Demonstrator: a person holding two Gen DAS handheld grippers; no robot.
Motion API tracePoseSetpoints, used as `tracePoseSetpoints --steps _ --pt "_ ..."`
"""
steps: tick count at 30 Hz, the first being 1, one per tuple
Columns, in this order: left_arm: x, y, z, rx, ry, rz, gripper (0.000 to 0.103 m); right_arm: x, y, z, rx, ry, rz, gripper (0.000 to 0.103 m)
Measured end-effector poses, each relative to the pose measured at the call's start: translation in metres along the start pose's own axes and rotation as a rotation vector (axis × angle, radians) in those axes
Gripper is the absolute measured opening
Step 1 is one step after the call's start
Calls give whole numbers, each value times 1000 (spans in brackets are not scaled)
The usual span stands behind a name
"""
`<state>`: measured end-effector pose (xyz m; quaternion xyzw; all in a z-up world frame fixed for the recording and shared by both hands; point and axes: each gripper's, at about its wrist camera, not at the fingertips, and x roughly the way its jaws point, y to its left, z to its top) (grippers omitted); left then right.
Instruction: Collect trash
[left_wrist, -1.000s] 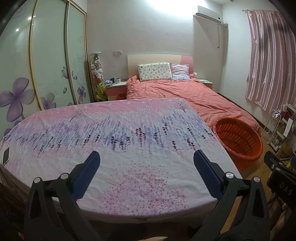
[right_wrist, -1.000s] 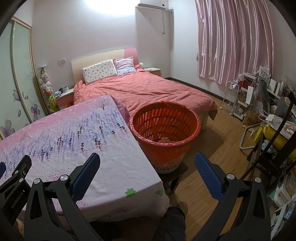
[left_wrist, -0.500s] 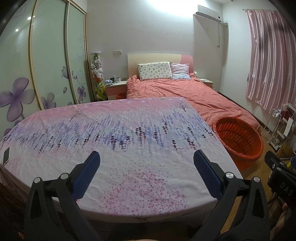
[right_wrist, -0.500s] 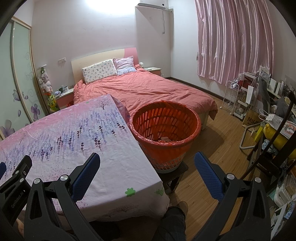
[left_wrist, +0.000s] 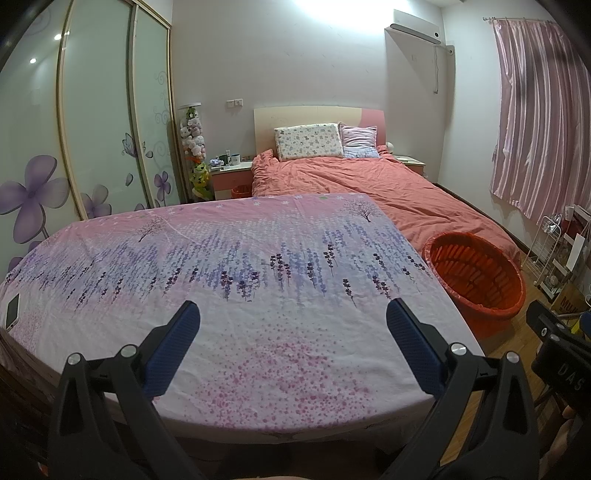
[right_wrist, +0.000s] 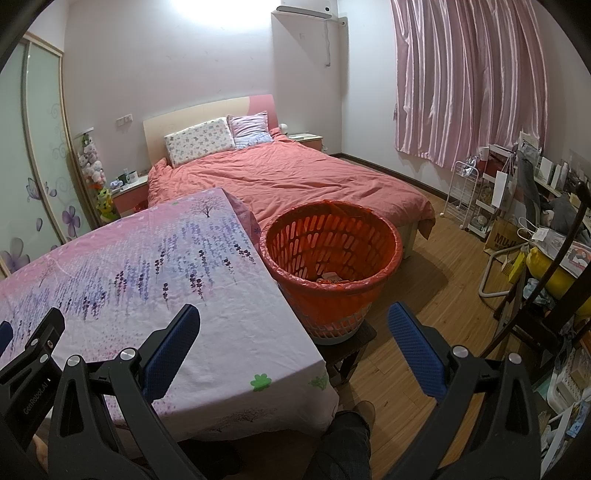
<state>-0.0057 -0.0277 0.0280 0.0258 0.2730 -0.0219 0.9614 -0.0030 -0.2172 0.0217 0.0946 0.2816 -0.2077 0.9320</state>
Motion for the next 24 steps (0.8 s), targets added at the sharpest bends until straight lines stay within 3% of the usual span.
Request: tracePoseSetpoints --steps 24 --pt "2 1 -4 0 7 -3 99 3 5 -6 -5 9 6 101"
